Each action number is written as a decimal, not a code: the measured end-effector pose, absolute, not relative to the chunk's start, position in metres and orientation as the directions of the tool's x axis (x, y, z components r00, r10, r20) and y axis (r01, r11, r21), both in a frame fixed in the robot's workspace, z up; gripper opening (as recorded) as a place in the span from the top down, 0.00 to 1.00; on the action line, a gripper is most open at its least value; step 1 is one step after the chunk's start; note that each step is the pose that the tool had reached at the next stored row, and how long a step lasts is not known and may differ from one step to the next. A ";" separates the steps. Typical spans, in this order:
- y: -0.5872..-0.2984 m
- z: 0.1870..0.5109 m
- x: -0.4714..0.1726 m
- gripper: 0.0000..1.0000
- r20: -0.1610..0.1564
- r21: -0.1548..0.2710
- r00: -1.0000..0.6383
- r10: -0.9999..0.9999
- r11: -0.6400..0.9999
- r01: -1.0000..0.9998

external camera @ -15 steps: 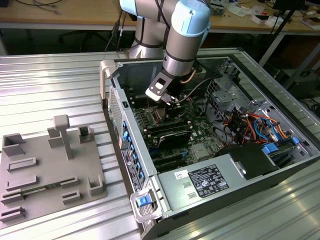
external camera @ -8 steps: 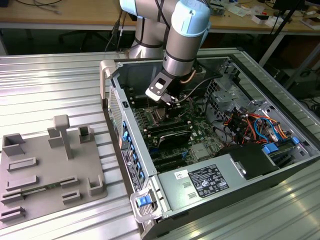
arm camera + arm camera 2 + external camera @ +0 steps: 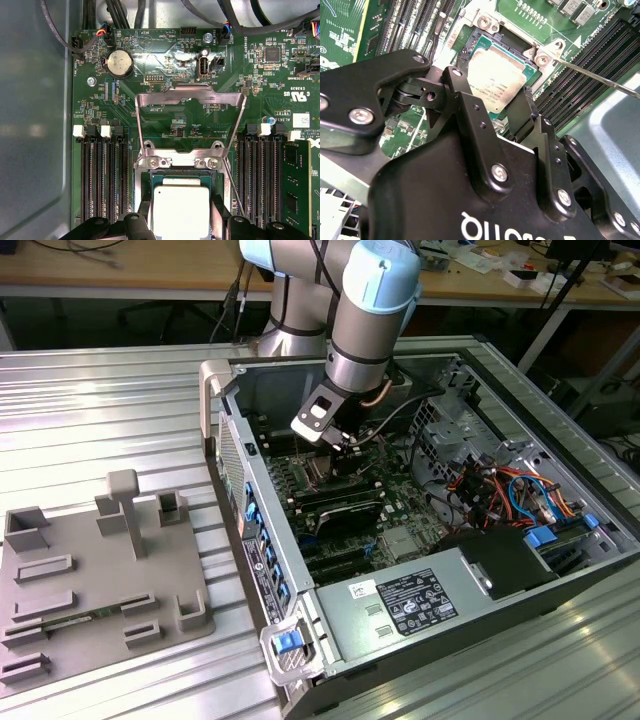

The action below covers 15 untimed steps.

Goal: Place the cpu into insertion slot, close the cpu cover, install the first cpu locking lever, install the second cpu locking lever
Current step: 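Place the cpu into insertion slot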

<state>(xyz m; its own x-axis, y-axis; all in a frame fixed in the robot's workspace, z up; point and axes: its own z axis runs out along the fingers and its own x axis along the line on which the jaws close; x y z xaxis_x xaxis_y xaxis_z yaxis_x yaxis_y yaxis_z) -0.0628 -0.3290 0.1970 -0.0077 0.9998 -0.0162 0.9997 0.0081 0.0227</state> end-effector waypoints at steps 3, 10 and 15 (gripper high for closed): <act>-0.329 0.197 -0.063 0.45 -0.016 0.023 -0.010 1.000 0.010 1.000; -0.329 0.197 -0.063 0.45 -0.016 0.023 -0.018 1.000 0.019 1.000; -0.329 0.195 -0.063 0.45 -0.017 0.021 -0.019 1.000 0.019 1.000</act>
<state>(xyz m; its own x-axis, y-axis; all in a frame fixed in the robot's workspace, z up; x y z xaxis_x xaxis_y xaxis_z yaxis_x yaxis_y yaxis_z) -0.0626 -0.3292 0.1952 -0.0186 0.9997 -0.0169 0.9996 0.0189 0.0211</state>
